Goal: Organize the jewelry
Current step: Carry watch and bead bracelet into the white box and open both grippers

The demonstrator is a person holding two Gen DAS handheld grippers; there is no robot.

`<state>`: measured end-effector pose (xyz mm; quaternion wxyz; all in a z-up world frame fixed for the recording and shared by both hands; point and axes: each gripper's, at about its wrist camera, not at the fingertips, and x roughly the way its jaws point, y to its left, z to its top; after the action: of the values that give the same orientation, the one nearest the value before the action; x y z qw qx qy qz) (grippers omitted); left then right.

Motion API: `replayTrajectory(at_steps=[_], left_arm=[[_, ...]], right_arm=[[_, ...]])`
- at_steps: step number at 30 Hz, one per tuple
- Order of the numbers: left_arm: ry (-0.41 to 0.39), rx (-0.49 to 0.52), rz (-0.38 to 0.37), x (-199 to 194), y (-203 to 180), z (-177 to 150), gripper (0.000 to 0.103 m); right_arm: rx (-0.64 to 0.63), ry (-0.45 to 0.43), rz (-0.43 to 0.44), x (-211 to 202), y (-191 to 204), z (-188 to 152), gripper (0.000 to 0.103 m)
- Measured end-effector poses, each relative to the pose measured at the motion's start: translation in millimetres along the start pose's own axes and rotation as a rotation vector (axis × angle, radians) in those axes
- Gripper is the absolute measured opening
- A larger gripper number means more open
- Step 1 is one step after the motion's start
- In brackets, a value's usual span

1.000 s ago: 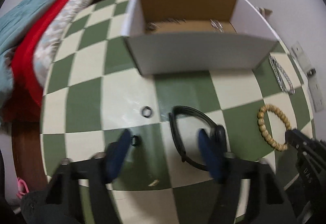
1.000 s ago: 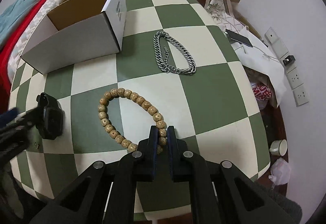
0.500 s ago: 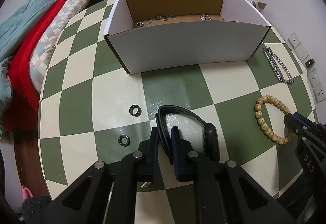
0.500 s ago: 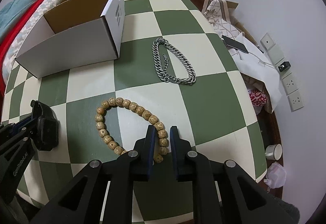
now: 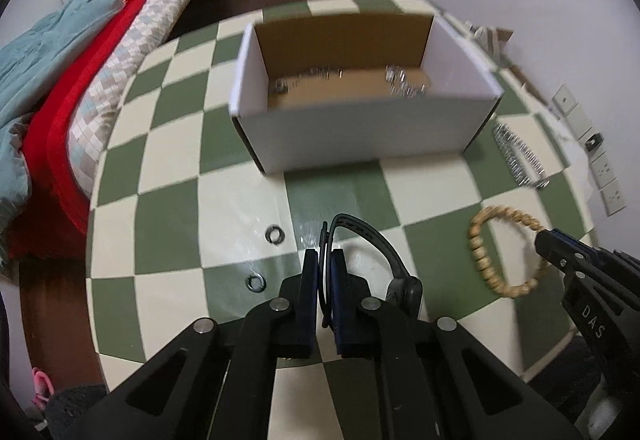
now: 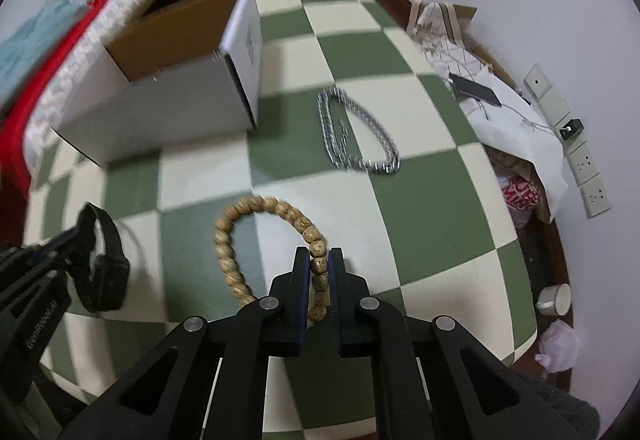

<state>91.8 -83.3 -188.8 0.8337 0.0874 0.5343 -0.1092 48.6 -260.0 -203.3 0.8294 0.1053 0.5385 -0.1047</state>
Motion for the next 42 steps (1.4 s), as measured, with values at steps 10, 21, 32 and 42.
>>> replayTrajectory(at_steps=[10, 21, 32, 42], left_arm=[[-0.147, -0.003, -0.096, -78, 19, 61, 0.003], [-0.101, 0.014, -0.108, -55, 38, 132, 0.004], [0.06, -0.021, -0.144, 14, 48, 148, 0.012], [0.004, -0.083, -0.104, -4, 59, 157, 0.085]], right_arm=[[-0.035, -0.161, 0.131, -90, 23, 58, 0.009], [-0.099, -0.183, 0.178, -104, 65, 134, 0.01], [-0.098, -0.048, 0.21, -34, 84, 167, 0.01], [-0.081, 0.031, 0.164, -17, 72, 169, 0.052]])
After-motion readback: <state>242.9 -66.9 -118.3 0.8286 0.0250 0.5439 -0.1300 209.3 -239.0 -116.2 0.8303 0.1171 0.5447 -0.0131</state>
